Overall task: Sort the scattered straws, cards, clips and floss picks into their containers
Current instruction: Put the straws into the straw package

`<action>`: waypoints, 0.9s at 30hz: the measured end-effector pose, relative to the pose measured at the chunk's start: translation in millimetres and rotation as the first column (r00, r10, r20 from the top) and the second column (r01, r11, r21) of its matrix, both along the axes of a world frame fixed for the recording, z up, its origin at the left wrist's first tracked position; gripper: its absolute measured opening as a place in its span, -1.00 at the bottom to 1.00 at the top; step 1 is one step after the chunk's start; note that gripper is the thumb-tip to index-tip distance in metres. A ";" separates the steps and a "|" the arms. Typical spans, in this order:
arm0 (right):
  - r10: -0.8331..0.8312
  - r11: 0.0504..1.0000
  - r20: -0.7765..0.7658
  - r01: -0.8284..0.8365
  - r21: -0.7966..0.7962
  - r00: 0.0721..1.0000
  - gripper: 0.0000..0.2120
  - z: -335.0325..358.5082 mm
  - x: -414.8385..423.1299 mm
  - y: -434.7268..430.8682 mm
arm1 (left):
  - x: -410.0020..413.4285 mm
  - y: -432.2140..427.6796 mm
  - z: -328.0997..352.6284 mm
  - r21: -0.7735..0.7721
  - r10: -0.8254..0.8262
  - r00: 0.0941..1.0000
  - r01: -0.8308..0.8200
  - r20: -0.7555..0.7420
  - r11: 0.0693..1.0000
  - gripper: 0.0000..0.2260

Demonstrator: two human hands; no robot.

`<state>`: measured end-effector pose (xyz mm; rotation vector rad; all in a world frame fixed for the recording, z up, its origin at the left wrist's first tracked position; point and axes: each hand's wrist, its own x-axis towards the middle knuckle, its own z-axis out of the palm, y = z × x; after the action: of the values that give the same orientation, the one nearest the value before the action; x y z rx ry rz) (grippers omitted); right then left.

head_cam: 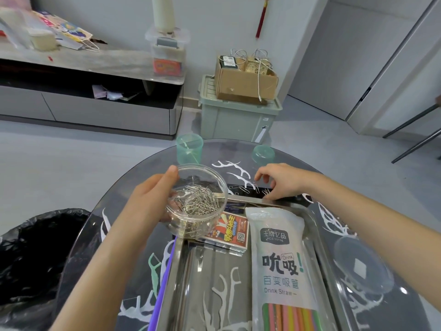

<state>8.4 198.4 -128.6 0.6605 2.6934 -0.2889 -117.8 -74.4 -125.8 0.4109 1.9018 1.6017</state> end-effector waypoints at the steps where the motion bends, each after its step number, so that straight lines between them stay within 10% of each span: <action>1: 0.017 1.000 0.012 -0.017 0.000 1.000 -0.54 1.3 -1.1 -1.4 | 1.4 0.7 0.9 -0.002 -0.008 1.000 0.008 0.000 1.000 -0.73; 11: 0.105 0.989 -0.088 -0.095 0.115 0.991 -0.93 -9.0 -0.5 -5.1 | 19.9 3.6 11.8 -0.003 -0.013 0.999 0.013 0.039 1.000 -0.70; 27: 0.162 0.980 -0.060 -0.154 0.130 0.985 -0.85 -6.3 13.4 3.2 | 55.2 1.5 17.6 -0.146 -0.024 0.998 0.017 -0.052 0.989 -0.70</action>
<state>21.8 201.6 -134.8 0.4742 2.8293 -0.1051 -62.6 -72.9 -108.2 0.4132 2.0329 1.4401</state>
